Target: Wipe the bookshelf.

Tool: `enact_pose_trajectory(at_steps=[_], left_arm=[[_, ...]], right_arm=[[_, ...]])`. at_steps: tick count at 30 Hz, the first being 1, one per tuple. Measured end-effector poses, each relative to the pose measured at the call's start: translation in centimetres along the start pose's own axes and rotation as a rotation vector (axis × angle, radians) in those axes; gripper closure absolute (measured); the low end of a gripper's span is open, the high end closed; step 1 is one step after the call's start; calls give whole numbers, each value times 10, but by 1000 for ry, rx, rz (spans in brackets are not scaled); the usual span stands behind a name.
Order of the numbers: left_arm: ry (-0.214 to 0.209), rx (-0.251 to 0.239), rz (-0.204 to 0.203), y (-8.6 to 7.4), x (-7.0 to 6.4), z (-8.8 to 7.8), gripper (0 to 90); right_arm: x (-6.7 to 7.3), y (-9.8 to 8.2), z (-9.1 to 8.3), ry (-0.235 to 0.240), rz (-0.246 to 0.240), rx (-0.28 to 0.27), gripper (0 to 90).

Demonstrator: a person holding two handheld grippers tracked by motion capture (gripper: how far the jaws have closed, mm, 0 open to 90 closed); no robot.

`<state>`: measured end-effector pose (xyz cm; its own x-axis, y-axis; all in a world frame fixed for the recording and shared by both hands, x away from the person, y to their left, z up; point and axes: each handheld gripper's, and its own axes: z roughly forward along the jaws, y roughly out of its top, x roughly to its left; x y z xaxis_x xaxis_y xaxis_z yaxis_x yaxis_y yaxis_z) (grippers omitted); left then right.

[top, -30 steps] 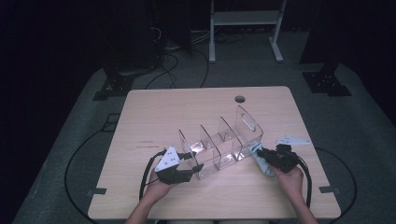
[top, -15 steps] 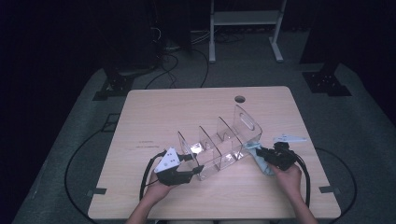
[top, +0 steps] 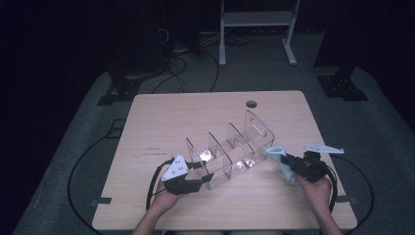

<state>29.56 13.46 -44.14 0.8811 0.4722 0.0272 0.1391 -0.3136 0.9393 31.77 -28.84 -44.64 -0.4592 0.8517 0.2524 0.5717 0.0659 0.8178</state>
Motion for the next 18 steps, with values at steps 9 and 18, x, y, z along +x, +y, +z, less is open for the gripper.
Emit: enact_pose_trajectory(at_steps=[9, 18], left_arm=[[-5, -4, -2, -1, 0, 0, 475], [-5, -3, -5, -1, -1, -1, 478]], right_arm=[[19, 26, -3, 8, -31, -111, 795], [10, 5, 37, -7, 5, -11, 795]])
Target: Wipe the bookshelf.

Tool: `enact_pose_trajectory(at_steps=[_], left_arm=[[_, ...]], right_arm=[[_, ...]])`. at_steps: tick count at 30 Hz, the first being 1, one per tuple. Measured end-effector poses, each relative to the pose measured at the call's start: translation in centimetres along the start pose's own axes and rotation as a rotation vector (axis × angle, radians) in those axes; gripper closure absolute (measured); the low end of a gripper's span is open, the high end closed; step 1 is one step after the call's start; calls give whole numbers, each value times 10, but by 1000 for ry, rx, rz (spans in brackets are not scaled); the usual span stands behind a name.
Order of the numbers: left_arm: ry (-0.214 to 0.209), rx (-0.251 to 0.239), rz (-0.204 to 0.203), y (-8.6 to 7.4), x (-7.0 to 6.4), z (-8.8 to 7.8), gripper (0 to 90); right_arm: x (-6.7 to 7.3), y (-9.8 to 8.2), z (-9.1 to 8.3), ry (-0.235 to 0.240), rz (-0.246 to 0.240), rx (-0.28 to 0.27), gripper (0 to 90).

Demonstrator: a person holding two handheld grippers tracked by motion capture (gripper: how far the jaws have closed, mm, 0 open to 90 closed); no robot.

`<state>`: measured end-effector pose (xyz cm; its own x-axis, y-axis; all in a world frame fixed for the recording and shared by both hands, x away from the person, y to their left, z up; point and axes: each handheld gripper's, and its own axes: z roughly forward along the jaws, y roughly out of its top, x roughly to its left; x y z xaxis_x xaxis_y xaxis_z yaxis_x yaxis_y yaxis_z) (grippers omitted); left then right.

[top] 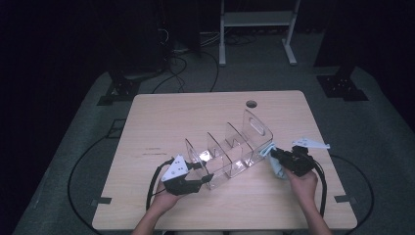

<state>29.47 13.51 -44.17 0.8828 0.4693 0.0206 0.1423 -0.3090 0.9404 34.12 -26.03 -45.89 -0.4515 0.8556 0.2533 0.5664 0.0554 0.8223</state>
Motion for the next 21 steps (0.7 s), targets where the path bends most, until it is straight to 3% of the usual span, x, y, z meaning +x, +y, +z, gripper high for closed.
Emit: enact_pose_trajectory(at_steps=[3, 4, 6, 8, 10, 13, 21], left_arm=[[0, -1, 1, 0, 0, 0, 478], [0, -1, 1, 0, 0, 0, 478], [-1, -2, 0, 0, 0, 0, 478], [-2, -5, -1, 0, 0, 0, 478], [-1, -5, -2, 0, 0, 0, 478], [-1, -4, -1, 0, 0, 0, 478], [2, -3, -1, 0, -1, 0, 478]], right_arm=[[-4, -7, 12, -9, 10, 35, 795], [-9, -12, 22, -20, 13, 71, 795], [-10, -14, 25, -18, 23, 84, 795], [-11, -13, 24, -19, 22, 88, 795], [-8, -8, 12, -10, 18, 36, 795], [-8, -3, 4, -13, 13, 8, 795], [-9, -18, 25, -29, 13, 96, 795]])
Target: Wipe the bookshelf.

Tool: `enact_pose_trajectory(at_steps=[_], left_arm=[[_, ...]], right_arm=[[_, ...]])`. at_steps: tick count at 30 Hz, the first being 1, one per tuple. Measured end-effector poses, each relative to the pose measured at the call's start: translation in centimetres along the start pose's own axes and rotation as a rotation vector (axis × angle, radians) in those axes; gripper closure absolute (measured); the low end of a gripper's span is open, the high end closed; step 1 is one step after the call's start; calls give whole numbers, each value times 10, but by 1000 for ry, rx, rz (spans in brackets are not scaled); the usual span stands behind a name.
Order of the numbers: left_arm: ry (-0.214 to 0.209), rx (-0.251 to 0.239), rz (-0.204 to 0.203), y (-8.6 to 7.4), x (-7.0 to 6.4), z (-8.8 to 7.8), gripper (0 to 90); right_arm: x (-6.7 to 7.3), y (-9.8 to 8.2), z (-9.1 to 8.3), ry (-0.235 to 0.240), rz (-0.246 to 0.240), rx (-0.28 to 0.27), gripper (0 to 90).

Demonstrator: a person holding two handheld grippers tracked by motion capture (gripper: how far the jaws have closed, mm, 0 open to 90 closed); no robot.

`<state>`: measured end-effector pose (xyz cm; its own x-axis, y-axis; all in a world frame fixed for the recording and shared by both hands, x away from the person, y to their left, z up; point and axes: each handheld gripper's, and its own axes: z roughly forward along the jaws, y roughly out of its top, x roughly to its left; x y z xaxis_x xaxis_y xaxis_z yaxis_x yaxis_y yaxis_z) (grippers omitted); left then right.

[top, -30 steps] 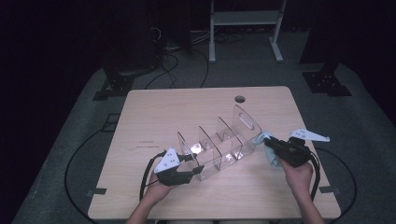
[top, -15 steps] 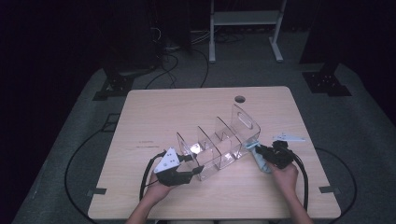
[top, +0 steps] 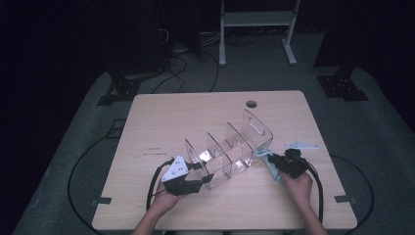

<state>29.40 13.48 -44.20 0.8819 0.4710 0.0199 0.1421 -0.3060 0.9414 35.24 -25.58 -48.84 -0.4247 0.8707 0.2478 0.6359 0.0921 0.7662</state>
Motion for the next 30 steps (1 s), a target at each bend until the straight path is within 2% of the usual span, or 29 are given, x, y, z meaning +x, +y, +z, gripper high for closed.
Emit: enact_pose_trajectory(at_steps=[2, 3, 6, 10, 11, 14, 20, 22, 23, 25, 27, 29, 30], left_arm=[[-1, 0, 0, 0, 0, 0, 478], [-1, 0, 0, 0, 0, 0, 478], [-1, 0, -1, 0, 0, 0, 477], [0, -1, -2, 0, -1, 0, 477], [1, -1, -2, 0, -1, 0, 477], [1, -1, -2, 0, -1, 0, 477], [-2, 0, -2, 0, -1, 0, 478], [-2, 0, -1, 0, -1, 0, 478], [-1, 0, -1, 0, -1, 0, 478], [-1, 1, 0, 0, -1, -1, 478], [0, 2, 0, 0, -1, -1, 478], [0, 1, -1, 0, -1, -1, 477], [0, 1, -1, 0, -1, -1, 477]], right_arm=[[0, 1, -2, 8, 13, -12, 795], [2, 5, -9, 21, 14, -49, 795], [7, 13, -22, 21, -7, -98, 795], [6, 10, -19, 25, 1, -94, 795], [3, 6, -11, 29, 11, -59, 795], [-1, 3, -6, 38, 36, -41, 795], [3, 11, -20, 42, 23, -101, 795], [3, 9, -16, 44, 21, -80, 795], [1, 5, -7, 44, 28, -27, 794], [1, 2, -2, 42, 27, -9, 794], [-1, 1, -1, 51, 37, -9, 794], [0, 5, -9, 56, 34, -42, 794], [0, 5, -9, 56, 34, -42, 794]])
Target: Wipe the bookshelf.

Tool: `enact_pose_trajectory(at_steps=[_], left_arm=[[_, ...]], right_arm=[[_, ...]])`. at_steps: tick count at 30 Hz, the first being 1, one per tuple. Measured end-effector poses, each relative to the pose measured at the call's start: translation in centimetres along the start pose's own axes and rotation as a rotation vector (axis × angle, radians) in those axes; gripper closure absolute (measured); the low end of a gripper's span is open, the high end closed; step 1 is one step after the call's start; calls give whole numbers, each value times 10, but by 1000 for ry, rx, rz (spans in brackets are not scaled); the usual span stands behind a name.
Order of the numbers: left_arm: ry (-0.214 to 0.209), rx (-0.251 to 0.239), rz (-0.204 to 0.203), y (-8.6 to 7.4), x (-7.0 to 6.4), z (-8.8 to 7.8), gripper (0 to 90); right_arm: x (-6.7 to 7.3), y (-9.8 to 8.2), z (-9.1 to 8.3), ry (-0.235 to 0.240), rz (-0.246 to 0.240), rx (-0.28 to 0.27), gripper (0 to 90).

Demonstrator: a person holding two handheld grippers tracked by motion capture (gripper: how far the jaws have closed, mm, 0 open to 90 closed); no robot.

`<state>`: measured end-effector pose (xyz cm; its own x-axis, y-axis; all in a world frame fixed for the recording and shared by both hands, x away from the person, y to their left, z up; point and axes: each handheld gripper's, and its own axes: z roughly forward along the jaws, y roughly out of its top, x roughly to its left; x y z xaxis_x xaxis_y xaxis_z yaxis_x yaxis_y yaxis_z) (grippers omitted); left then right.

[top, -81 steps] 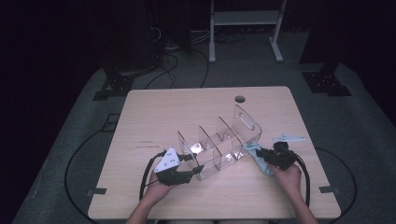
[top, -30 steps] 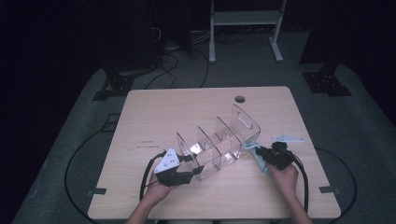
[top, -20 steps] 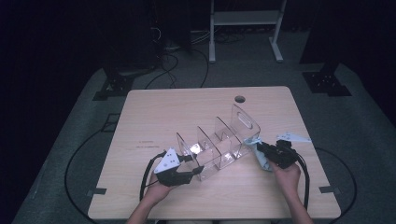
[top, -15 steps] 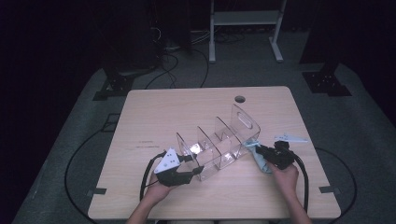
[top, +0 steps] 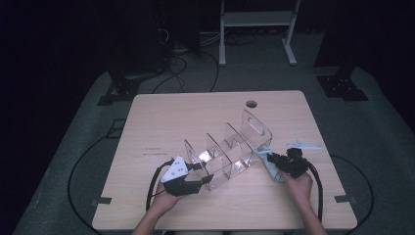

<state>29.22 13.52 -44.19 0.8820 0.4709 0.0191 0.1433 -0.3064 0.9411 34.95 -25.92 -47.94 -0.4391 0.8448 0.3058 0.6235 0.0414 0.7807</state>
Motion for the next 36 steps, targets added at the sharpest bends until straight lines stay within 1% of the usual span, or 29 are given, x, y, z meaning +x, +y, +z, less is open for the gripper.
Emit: enact_pose_trajectory(at_steps=[1, 3, 5, 6, 8, 9, 10, 11, 12, 14, 16, 17, 18, 19, 20, 21, 22, 23, 25, 26, 27, 28, 30, 31, 32, 33, 34, 35, 36], left_arm=[[0, 0, 0, 0, 0, 0, 478], [-1, 1, 2, 0, 0, 0, 478], [0, 6, 3, 0, -1, -1, 477], [0, 6, 3, 0, -1, -1, 477], [-1, 7, 3, 0, -1, -1, 477], [0, 8, 5, 0, -1, -2, 477], [0, 8, 5, 0, -1, -2, 477], [-1, 8, 5, 0, -1, -2, 477], [-1, 8, 5, 0, -1, -2, 477], [-1, 8, 6, 0, -1, -2, 477], [0, 8, 5, 0, -1, -2, 477], [0, 8, 5, 0, -2, -2, 477], [0, 9, 5, 0, -2, -2, 477], [0, 9, 4, 0, -2, -2, 477], [0, 9, 4, 0, -2, -2, 477], [0, 9, 4, 0, -2, -2, 477], [-1, 10, 4, 0, -3, -2, 477], [-1, 10, 3, 0, -3, -2, 477], [-1, 10, 2, 0, -3, -3, 477], [-1, 10, 2, 0, -3, -3, 477], [0, 11, 1, 0, -3, -3, 476], [0, 11, 1, 0, -3, -3, 476], [1, 10, 1, 0, -3, -2, 477], [3, 13, 2, 0, -4, -3, 476], [3, 13, 2, 0, -4, -3, 476], [3, 12, 2, 0, -4, -2, 476], [3, 12, 2, 0, -4, -2, 476], [4, 12, 3, 0, -4, -3, 476], [4, 14, 4, 0, -4, -3, 476]], right_arm=[[2, 5, -7, 4, -1, -34, 794], [1, 5, -8, -1, -9, -40, 795], [0, 1, -1, -5, -6, 4, 794], [0, 1, -1, -5, -6, 4, 794], [-1, -6, 8, 2, 4, 42, 794], [-2, -7, 9, 10, 21, 41, 794], [-2, -7, 9, 10, 21, 41, 794], [0, -2, 3, 10, 14, 21, 794], [0, -2, 3, 10, 14, 21, 794], [2, 3, -5, 11, 3, -22, 794], [3, 5, -9, 7, -5, -40, 794], [2, 2, -5, 2, 1, -12, 794], [2, 2, -5, 2, 1, -12, 794], [0, -3, 4, -4, 1, 30, 794], [0, -3, 4, -4, 1, 30, 794], [-5, -8, 10, 7, 25, 47, 794], [-5, -8, 10, 7, 25, 47, 794], [-5, -7, 9, 7, 29, 46, 794], [-2, -2, -1, 11, 15, 12, 794], [-2, -2, -1, 11, 15, 12, 794], [0, 0, -10, 16, 2, -9, 794], [0, 0, -10, 16, 2, -9, 794], [3, 1, -17, 29, -4, -21, 794], [8, 2, -25, 45, -9, -27, 794], [8, 2, -25, 45, -9, -27, 794], [14, 4, -31, 62, -27, -41, 794], [14, 4, -31, 62, -27, -41, 794], [19, 5, -34, 75, -32, -43, 794], [30, 7, -39, 92, -72, -56, 793]])
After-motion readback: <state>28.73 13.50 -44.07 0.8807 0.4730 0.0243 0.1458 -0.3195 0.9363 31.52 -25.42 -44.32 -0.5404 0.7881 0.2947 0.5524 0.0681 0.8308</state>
